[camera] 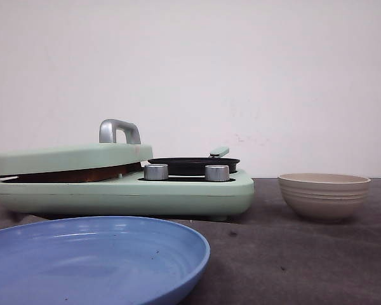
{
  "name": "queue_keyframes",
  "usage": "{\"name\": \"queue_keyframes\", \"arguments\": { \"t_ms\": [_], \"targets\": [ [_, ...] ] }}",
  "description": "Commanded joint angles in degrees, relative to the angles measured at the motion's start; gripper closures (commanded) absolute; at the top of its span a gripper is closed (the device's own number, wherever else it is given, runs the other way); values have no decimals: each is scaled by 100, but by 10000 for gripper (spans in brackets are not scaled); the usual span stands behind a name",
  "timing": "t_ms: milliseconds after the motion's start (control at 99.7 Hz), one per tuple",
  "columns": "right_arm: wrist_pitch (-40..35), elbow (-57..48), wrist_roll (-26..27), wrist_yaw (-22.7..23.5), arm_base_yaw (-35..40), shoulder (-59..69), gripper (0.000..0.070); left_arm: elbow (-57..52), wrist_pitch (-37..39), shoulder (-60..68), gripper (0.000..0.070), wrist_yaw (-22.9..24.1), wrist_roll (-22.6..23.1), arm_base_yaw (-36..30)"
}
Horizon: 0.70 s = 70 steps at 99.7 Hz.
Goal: Make breakfast with bread and shrimp
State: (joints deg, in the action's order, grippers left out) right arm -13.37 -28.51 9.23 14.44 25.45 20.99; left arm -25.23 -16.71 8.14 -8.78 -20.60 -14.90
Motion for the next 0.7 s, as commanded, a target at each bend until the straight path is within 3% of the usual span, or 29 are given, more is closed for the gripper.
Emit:
{"name": "queue_keyframes", "arguments": {
  "t_ms": [0, 160, 311, 501, 602, 692],
  "targets": [
    [-24, 363, 313, -155, 33, -402, 700, 98, 129, -114, 700, 59, -9, -22],
    [-190, 1139, 643, -361, 35, -1342, 700, 457, 101, -304, 700, 63, 44, -24],
    [-885, 1384, 487, -573, 35, -1969, 700, 522, -295, -422, 700, 229, 256, -24],
    [-739, 1440, 492, -597, 35, -2076, 700, 522, -610, -590, 700, 317, 315, -22],
    [-636, 1440, 577, -715, 33, -2076, 700, 520, -688, -610, 700, 457, 260, -22],
    [-632, 1440, 516, -715, 33, -2076, 700, 520, -758, -610, 700, 466, -149, -22]
  ]
}}
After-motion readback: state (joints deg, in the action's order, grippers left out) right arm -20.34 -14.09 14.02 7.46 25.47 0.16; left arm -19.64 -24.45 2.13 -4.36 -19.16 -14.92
